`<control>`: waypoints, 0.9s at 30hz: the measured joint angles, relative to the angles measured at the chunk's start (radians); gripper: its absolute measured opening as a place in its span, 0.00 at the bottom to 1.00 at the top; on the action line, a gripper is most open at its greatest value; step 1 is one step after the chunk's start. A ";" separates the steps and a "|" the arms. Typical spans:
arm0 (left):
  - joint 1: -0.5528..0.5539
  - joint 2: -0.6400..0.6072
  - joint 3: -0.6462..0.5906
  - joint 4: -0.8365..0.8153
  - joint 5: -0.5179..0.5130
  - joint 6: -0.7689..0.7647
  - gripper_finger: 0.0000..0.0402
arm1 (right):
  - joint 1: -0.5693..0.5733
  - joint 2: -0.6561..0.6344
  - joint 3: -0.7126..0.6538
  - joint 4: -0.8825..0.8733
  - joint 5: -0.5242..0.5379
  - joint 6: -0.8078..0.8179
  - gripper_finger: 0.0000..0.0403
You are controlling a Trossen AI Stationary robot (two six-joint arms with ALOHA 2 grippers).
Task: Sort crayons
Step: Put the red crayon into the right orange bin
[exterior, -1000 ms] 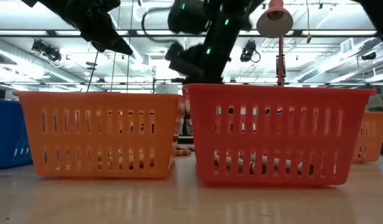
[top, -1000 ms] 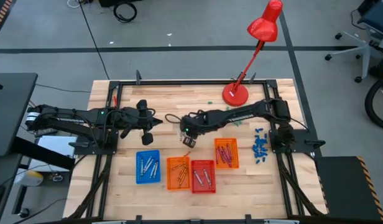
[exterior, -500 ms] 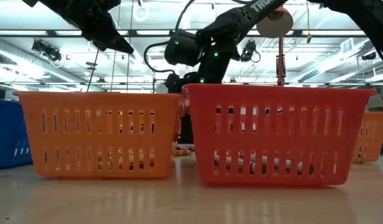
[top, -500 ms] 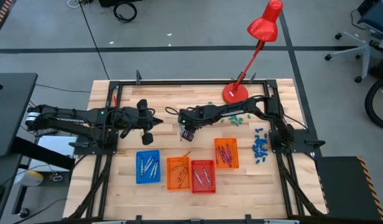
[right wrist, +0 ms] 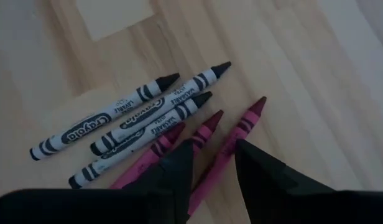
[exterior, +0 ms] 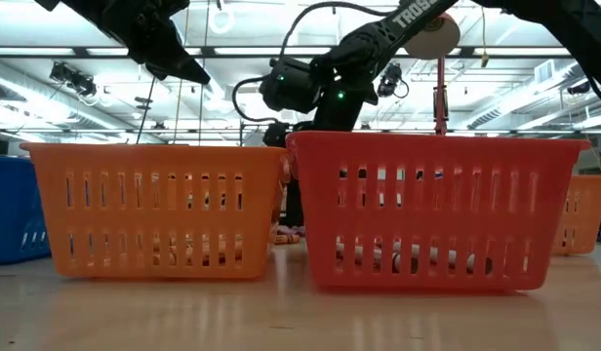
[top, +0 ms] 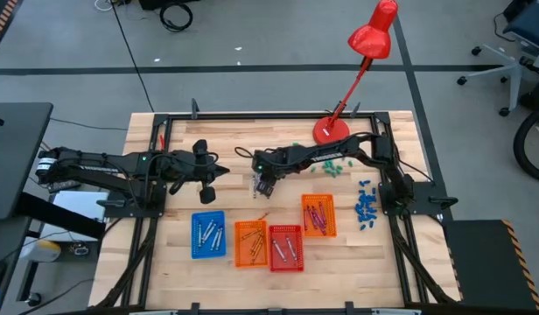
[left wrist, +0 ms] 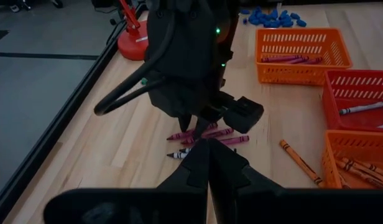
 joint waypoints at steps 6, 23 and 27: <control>0.000 0.000 0.000 -0.001 0.000 0.000 0.02 | -0.014 0.002 -0.004 -0.057 -0.042 0.010 0.31; 0.000 0.000 0.000 -0.002 0.000 0.000 0.02 | -0.021 0.002 -0.004 -0.089 -0.110 -0.028 0.18; 0.000 0.000 0.000 -0.008 0.000 0.000 0.02 | -0.021 0.002 -0.005 -0.088 -0.113 -0.032 0.08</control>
